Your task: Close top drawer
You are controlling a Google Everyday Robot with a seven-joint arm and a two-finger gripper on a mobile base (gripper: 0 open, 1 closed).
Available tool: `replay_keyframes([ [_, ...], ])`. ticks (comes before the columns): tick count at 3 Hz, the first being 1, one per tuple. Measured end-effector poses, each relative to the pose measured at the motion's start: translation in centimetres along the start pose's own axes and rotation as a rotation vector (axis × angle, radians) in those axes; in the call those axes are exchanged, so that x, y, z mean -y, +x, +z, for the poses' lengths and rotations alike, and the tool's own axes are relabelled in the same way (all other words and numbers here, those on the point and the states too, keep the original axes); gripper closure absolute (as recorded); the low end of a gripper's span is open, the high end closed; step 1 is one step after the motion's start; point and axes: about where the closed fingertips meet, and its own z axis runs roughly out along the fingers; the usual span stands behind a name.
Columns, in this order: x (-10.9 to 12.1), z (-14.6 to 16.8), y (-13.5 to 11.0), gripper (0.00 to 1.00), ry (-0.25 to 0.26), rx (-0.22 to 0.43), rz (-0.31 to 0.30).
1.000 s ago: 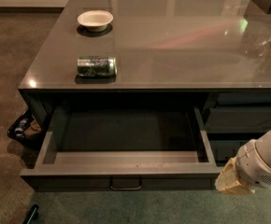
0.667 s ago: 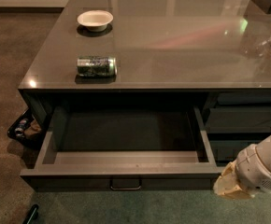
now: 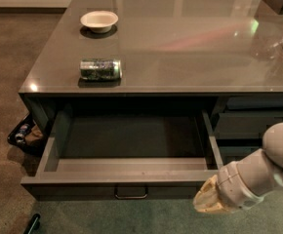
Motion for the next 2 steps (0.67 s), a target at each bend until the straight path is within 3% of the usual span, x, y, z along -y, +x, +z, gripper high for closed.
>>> replay_keyframes([
  [1, -0.39, 4.32, -3.66, 1.0, -0.025, -0.018, -0.147],
  [2, -0.39, 4.32, -3.66, 1.0, -0.025, -0.018, -0.147],
])
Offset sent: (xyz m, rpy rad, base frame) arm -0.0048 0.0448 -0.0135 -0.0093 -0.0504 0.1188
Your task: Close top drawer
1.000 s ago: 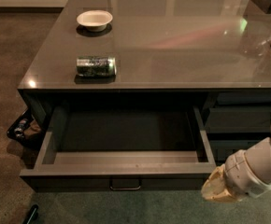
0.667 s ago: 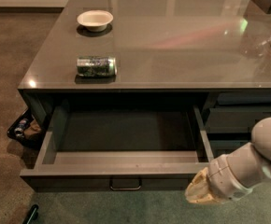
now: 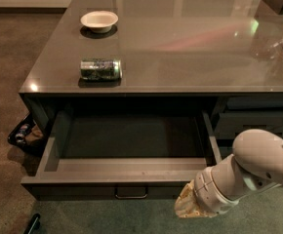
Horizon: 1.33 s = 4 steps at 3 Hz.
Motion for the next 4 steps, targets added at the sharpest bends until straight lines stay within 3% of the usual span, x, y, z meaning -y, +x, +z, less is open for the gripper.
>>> replay_keyframes([
  [1, 1.2, 1.4, -0.2, 1.0, 0.018, 0.006, -0.023],
  [2, 3.8, 3.9, -1.1, 1.0, 0.088, 0.016, -0.07],
  [3, 3.8, 3.9, -1.1, 1.0, 0.088, 0.016, -0.07],
  [4, 7.1, 4.3, -2.3, 1.0, 0.201, -0.014, -0.089],
])
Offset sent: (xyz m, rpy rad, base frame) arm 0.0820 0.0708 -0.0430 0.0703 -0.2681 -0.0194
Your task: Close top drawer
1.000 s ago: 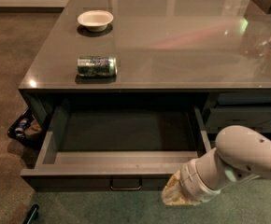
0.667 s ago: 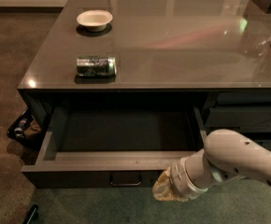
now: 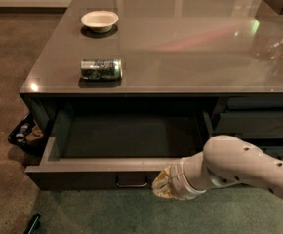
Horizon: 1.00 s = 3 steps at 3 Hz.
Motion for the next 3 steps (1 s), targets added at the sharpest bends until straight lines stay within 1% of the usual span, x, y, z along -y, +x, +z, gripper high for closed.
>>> replay_keyframes([
  [1, 1.1, -0.1, 0.2, 1.0, 0.043, -0.004, 0.0],
  [2, 1.1, -0.1, 0.2, 1.0, 0.043, -0.004, 0.0],
  [3, 2.3, 0.0, 0.4, 1.0, 0.077, -0.02, -0.026],
])
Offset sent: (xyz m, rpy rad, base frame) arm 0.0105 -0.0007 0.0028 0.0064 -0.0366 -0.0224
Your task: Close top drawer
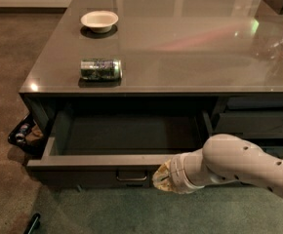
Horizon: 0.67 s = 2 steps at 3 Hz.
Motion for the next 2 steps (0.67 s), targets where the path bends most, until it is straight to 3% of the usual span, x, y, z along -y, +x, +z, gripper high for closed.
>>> replay_keyframes([
  [1, 2.84, -0.03, 0.48, 1.0, 0.067, -0.043, -0.04],
  [2, 2.91, 0.08, 0.29, 1.0, 0.072, -0.044, -0.046],
])
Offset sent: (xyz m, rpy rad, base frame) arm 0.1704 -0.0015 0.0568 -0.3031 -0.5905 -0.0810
